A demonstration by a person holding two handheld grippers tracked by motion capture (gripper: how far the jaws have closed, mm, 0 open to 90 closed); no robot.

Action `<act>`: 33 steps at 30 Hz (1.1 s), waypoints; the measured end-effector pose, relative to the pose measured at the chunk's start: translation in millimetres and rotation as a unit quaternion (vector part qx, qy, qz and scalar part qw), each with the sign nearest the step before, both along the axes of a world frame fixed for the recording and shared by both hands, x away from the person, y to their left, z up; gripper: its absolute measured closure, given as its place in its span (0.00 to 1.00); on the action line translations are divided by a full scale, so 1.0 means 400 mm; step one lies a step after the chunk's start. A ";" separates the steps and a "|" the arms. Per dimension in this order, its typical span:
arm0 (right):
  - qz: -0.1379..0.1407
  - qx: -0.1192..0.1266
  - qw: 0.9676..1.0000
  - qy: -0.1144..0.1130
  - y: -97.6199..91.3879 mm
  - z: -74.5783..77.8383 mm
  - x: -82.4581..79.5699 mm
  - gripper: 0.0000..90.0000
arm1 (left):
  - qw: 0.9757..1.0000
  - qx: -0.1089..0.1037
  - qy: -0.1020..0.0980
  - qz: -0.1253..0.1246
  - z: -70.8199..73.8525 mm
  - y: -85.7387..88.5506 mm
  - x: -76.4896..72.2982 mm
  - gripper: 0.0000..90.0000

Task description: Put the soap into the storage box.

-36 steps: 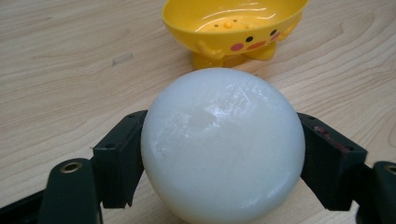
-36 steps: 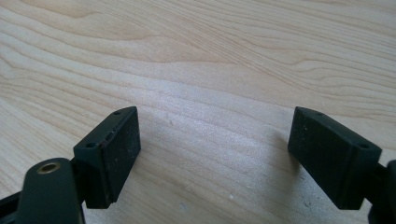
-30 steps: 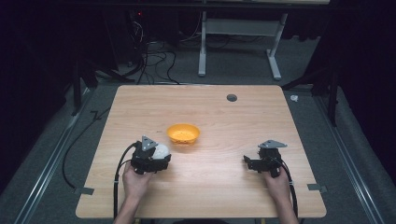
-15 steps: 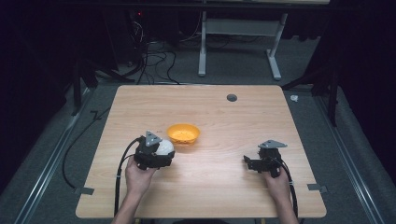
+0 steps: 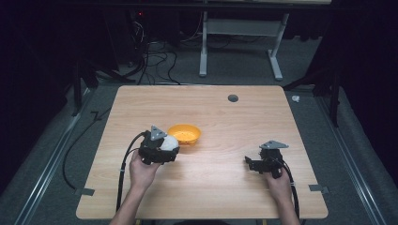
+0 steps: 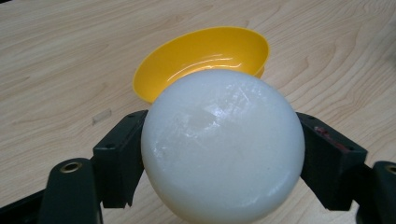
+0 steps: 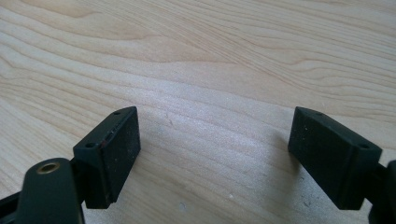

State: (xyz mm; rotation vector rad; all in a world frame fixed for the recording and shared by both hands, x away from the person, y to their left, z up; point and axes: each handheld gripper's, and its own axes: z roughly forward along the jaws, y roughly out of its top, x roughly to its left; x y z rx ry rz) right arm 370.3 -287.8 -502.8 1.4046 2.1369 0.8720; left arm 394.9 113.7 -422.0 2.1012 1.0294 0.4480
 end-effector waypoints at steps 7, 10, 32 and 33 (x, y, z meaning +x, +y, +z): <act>0.000 0.000 1.000 0.000 0.000 0.000 0.000 0.19 | 1.000 -0.024 0.012 -0.010 0.011 -0.007 0.026 0.27; 0.000 0.000 1.000 0.000 0.000 0.000 0.000 0.19 | 0.999 -0.030 0.010 -0.009 0.017 -0.011 0.034 0.27; 0.000 0.000 1.000 0.000 0.000 0.000 0.000 0.19 | 1.000 -0.010 0.016 -0.017 0.026 -0.053 0.094 0.27; 0.000 0.000 1.000 0.000 0.000 0.000 0.000 0.19 | 1.000 -0.013 0.013 -0.016 0.028 -0.056 0.097 0.27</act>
